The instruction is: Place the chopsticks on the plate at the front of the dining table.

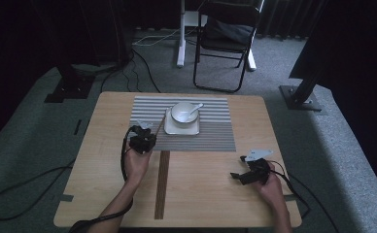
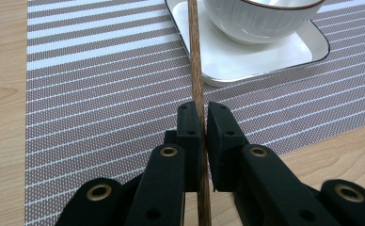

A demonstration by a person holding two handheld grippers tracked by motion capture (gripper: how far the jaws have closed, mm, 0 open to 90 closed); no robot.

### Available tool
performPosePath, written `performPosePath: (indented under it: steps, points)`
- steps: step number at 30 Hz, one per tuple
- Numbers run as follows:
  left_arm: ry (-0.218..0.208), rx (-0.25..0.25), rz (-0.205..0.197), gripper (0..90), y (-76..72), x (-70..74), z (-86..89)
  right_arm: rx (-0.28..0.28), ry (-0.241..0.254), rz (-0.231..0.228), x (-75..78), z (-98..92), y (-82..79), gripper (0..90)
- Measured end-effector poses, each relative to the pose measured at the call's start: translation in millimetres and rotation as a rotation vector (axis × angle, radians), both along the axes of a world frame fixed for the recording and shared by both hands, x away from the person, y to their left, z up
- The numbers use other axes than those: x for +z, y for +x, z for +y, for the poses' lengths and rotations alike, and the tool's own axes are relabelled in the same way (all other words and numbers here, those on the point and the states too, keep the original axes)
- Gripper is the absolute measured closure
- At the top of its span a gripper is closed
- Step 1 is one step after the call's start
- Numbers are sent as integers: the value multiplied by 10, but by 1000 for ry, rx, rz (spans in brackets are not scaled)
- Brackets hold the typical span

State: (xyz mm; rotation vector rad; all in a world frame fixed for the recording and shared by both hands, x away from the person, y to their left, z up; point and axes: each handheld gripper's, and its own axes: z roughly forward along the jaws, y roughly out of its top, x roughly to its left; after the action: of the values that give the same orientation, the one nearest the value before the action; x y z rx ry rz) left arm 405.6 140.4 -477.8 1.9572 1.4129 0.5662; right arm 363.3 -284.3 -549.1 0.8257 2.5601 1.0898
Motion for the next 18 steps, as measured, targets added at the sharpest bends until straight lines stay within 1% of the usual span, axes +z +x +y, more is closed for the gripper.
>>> performPosePath:
  steps: [18]
  points:
    - [6,14,-4,843,77,34,5,0,0,0,0,0,0,122]
